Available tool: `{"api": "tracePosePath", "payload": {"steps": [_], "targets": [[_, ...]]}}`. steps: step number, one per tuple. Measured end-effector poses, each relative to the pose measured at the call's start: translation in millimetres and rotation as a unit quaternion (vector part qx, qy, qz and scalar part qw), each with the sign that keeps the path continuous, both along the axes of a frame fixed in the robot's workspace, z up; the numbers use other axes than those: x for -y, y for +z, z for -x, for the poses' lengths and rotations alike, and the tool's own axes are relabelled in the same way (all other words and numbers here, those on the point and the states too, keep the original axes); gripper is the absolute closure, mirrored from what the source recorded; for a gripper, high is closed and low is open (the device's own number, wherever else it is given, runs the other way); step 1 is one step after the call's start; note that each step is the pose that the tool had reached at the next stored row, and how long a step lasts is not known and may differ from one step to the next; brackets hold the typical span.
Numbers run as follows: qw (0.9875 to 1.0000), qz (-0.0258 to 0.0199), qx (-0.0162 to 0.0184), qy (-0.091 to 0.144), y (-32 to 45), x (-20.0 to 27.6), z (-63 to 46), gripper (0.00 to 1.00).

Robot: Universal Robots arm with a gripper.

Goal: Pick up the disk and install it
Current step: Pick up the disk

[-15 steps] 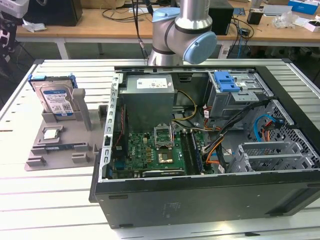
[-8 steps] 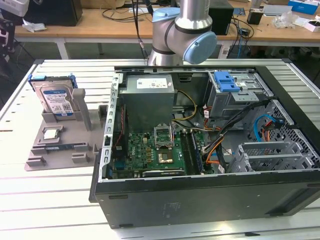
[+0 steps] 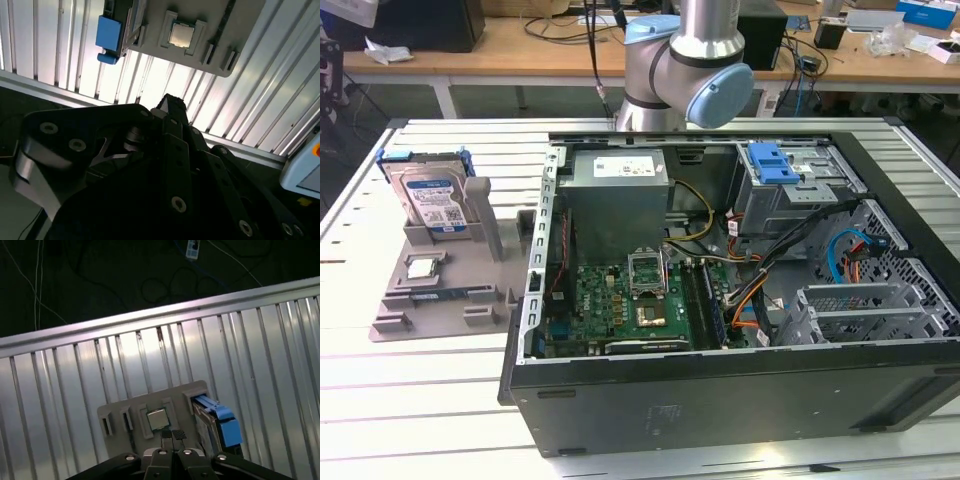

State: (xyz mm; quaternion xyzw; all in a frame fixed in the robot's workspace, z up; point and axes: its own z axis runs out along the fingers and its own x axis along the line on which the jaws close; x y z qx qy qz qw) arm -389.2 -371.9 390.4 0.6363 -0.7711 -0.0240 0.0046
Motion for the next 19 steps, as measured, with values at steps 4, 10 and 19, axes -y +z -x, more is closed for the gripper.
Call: {"api": "tracePosePath", "payload": {"steps": [4,10,19], "targets": [[0.9996,0.0000,0.0000,0.029,0.0,0.0,-0.2,0.89],[0.9963,0.0000,0.0000,0.086,0.0,-0.1,-0.7,0.89],[0.9875,0.0000,0.0000,0.158,0.0,-0.1,-1.0,0.89]]}}
